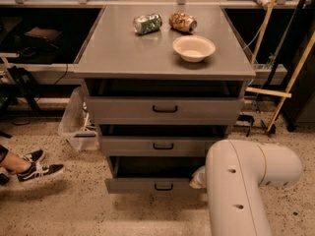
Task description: Open bottom drawer
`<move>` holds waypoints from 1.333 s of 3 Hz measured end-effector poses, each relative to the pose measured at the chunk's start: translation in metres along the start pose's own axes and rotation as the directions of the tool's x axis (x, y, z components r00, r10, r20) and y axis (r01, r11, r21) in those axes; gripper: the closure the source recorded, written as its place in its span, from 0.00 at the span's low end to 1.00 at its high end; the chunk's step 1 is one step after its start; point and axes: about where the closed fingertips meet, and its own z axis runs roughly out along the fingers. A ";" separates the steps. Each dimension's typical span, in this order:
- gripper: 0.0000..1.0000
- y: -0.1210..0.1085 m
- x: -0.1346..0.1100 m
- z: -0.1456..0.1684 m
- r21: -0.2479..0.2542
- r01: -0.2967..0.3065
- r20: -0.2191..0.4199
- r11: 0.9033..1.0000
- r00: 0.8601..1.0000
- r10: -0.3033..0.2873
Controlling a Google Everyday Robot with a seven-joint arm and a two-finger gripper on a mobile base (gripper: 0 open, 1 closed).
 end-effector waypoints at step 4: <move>1.00 0.013 0.011 -0.004 -0.006 0.020 -0.003 1.000 1.000 -0.020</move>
Offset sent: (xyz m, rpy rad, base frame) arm -0.0257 -0.0109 -0.0162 0.0113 0.0021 0.0355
